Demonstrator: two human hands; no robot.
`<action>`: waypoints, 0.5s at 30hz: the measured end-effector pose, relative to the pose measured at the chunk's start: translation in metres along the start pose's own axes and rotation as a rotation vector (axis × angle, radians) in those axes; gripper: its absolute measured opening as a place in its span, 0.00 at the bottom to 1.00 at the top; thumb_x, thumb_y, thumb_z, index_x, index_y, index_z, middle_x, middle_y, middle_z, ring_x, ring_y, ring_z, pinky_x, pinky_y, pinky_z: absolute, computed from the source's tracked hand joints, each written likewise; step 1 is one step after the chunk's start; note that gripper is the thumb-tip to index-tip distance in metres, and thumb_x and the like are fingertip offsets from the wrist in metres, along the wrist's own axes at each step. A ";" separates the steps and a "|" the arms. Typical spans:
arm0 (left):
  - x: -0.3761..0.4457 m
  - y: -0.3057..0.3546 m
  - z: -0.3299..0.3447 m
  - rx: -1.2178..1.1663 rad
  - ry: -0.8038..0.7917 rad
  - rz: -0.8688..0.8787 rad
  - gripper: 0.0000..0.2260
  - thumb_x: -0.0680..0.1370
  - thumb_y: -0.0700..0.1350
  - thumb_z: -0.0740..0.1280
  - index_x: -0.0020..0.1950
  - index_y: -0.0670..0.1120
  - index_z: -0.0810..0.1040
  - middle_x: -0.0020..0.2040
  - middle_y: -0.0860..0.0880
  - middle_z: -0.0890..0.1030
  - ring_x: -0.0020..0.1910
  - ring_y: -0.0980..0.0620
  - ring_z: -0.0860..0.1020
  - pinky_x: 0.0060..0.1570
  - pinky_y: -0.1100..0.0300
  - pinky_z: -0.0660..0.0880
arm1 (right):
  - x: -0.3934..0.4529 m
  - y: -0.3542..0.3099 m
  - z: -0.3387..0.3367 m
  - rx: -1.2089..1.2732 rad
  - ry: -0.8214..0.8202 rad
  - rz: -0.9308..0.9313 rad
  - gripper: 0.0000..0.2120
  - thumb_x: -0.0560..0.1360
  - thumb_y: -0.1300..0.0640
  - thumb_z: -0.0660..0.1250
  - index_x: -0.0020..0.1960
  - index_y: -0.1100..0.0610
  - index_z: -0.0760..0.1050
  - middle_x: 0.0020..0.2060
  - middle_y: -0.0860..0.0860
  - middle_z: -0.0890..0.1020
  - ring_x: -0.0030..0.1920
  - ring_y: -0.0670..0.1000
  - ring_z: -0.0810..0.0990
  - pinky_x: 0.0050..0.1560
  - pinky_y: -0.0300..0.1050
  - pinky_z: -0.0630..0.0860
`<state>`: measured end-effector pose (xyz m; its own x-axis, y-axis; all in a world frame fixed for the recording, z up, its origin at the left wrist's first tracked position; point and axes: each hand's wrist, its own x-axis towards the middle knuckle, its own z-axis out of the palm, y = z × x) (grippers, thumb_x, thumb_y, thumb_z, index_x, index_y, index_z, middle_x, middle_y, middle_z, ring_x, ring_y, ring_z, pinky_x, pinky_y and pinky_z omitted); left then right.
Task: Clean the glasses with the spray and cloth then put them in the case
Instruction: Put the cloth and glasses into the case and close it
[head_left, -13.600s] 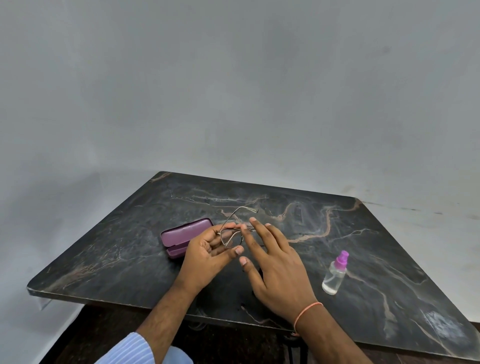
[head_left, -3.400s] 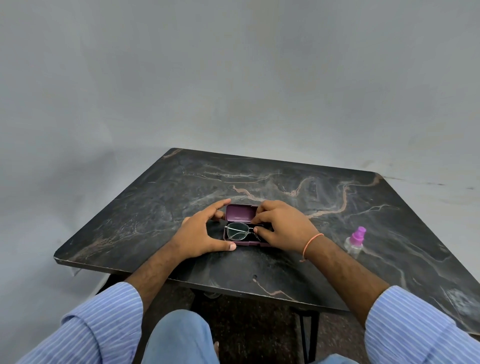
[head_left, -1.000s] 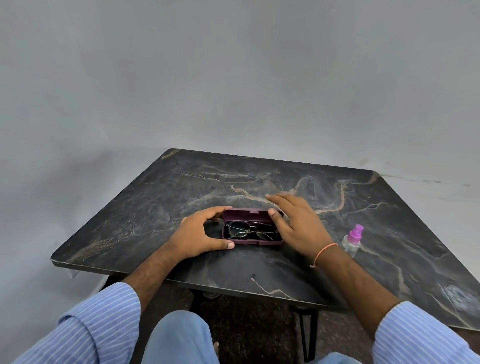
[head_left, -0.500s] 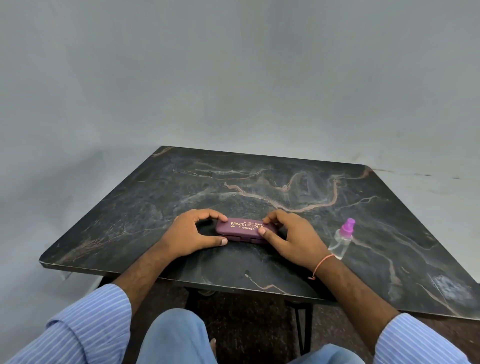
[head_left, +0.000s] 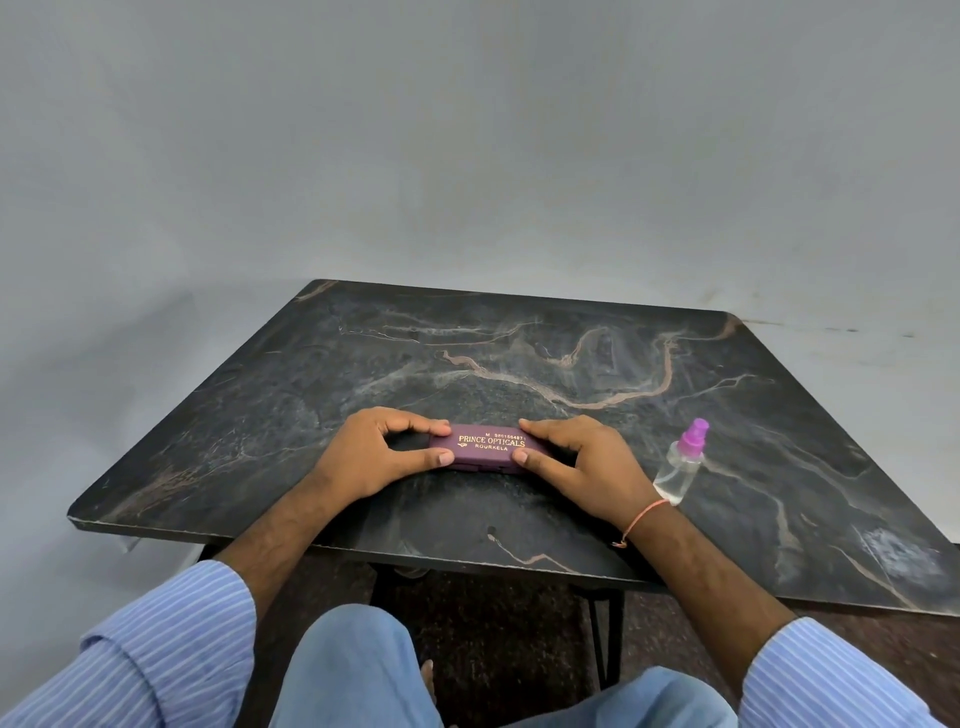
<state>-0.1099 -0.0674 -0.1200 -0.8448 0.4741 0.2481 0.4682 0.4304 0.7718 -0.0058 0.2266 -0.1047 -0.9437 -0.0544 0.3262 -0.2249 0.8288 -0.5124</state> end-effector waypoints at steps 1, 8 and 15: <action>0.000 0.000 0.000 0.007 -0.001 0.000 0.17 0.69 0.53 0.85 0.57 0.60 0.90 0.57 0.64 0.89 0.58 0.70 0.84 0.60 0.73 0.75 | 0.000 0.000 0.000 -0.002 -0.001 0.004 0.30 0.75 0.29 0.66 0.70 0.44 0.82 0.64 0.40 0.86 0.62 0.43 0.81 0.68 0.47 0.77; -0.003 0.004 -0.001 0.055 -0.040 0.025 0.19 0.69 0.54 0.86 0.59 0.61 0.89 0.56 0.69 0.87 0.59 0.71 0.82 0.61 0.74 0.73 | -0.002 0.000 0.002 -0.047 0.005 0.002 0.26 0.80 0.37 0.70 0.74 0.47 0.78 0.67 0.41 0.84 0.65 0.45 0.80 0.69 0.47 0.76; -0.007 0.018 0.011 0.094 -0.040 0.053 0.20 0.69 0.55 0.85 0.60 0.63 0.87 0.57 0.68 0.86 0.61 0.73 0.79 0.63 0.72 0.71 | -0.029 0.010 -0.012 -0.049 -0.031 0.000 0.31 0.77 0.47 0.76 0.78 0.52 0.73 0.72 0.47 0.80 0.72 0.47 0.77 0.75 0.43 0.70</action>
<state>-0.0927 -0.0541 -0.1144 -0.8083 0.5272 0.2623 0.5356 0.4733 0.6993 0.0217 0.2428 -0.1098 -0.9509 -0.0709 0.3011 -0.2134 0.8550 -0.4727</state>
